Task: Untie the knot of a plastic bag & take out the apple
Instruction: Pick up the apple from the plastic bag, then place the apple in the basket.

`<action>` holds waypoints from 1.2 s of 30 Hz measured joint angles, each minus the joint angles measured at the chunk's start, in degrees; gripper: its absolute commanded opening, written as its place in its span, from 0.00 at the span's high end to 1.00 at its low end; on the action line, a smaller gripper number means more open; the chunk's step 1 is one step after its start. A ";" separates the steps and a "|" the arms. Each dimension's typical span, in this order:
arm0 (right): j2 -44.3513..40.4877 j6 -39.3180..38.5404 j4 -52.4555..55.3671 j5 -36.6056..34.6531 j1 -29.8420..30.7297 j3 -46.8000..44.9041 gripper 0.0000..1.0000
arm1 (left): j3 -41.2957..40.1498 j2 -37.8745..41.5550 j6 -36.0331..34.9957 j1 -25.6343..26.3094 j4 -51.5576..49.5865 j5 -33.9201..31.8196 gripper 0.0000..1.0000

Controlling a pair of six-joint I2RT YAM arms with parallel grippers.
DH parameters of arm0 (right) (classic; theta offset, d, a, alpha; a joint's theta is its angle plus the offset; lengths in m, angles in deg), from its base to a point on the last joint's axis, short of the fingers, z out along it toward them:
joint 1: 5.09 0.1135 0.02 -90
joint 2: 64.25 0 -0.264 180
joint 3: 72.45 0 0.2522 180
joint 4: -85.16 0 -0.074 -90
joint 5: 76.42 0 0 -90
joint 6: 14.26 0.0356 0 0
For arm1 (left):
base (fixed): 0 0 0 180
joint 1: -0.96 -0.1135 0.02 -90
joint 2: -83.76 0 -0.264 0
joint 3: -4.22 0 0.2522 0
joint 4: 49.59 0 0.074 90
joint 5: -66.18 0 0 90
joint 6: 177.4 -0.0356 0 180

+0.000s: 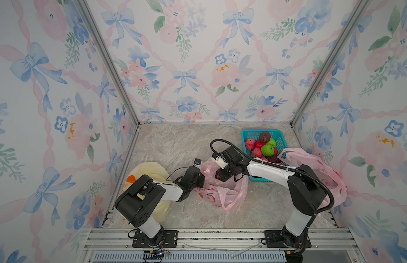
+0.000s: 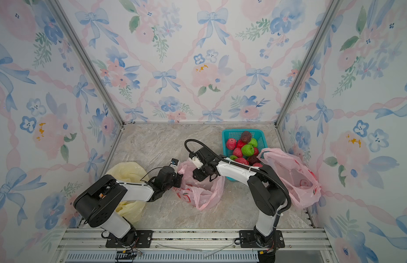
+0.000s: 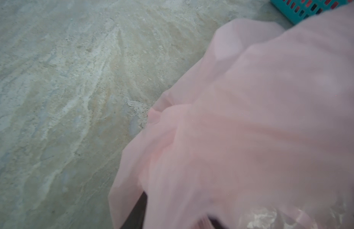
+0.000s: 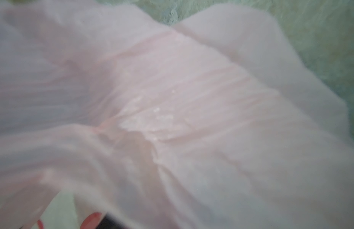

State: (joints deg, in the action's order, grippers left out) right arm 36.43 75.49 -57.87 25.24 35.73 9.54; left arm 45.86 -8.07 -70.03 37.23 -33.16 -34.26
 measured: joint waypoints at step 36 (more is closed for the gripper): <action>-28.28 7.78 -1.62 -8.17 -29.18 -3.69 0.55 | 12.57 27.61 0.72 -5.75 -21.86 -8.63 0.39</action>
State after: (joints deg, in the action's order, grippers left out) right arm 8.15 83.27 -59.49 17.06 6.55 5.84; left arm 58.43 19.53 -69.31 31.48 -55.02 -42.89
